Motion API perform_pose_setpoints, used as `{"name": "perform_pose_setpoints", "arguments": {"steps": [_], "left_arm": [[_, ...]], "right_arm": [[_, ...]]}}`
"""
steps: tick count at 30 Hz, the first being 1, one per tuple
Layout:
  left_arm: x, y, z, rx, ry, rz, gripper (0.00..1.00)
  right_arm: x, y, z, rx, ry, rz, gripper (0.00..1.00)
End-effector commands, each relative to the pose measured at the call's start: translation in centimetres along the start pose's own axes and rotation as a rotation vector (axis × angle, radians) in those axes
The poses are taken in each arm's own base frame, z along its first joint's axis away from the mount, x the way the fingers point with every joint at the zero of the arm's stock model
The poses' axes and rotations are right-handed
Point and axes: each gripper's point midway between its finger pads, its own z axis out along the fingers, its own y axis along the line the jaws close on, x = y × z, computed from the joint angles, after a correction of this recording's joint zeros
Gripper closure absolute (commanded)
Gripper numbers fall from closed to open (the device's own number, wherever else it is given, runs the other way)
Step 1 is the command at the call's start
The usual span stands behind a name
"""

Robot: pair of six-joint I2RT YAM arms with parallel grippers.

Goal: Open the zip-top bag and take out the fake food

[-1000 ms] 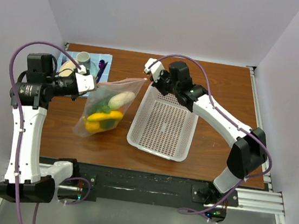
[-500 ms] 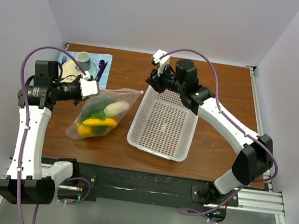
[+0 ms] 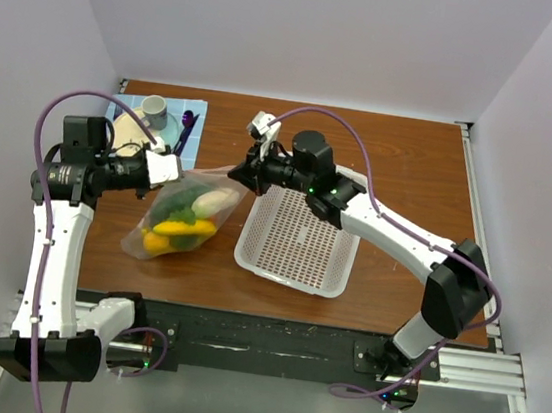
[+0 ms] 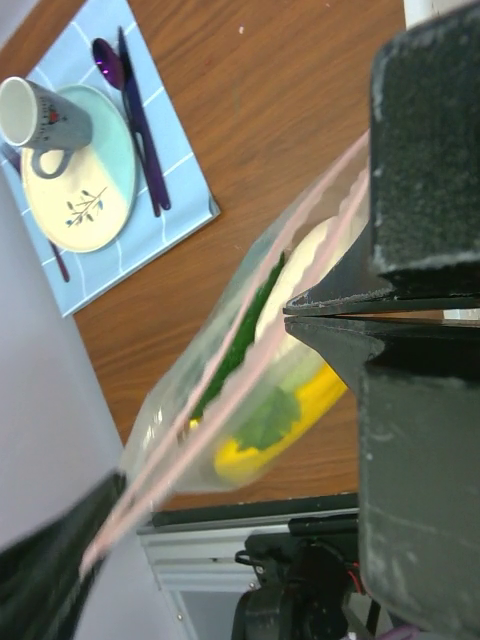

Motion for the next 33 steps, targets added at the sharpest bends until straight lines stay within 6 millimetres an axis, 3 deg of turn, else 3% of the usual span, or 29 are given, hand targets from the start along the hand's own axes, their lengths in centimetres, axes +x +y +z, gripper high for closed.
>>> {"name": "perform_pose_setpoints", "arguments": {"steps": [1, 9, 16, 19, 24, 33], "left_arm": [[-1.8, -0.5, -0.8, -0.001, -0.044, 0.046, 1.00], [-1.7, -1.1, -0.5, 0.021, -0.058, 0.028, 1.00], [-2.1, -1.3, -0.5, 0.026, -0.083, 0.029, 1.00], [-1.8, -1.4, -0.3, 0.029, -0.082, 0.023, 1.00], [-1.4, -1.4, 0.0, 0.036, -0.086, 0.012, 1.00], [-1.5, -1.5, -0.1, 0.038, -0.087, 0.016, 1.00]], "right_arm": [[-4.5, 0.4, 0.2, -0.023, -0.113, -0.016, 1.00], [-5.3, 0.3, 0.5, -0.028, -0.132, -0.003, 1.00], [-4.1, 1.3, 1.6, -0.099, -0.094, 0.043, 1.00], [-3.4, 1.1, 1.1, -0.077, -0.098, 0.067, 1.00], [-4.4, 1.1, -0.9, -0.016, -0.152, 0.065, 1.00], [-4.3, -0.8, -2.6, 0.141, -0.211, 0.080, 1.00]]}}
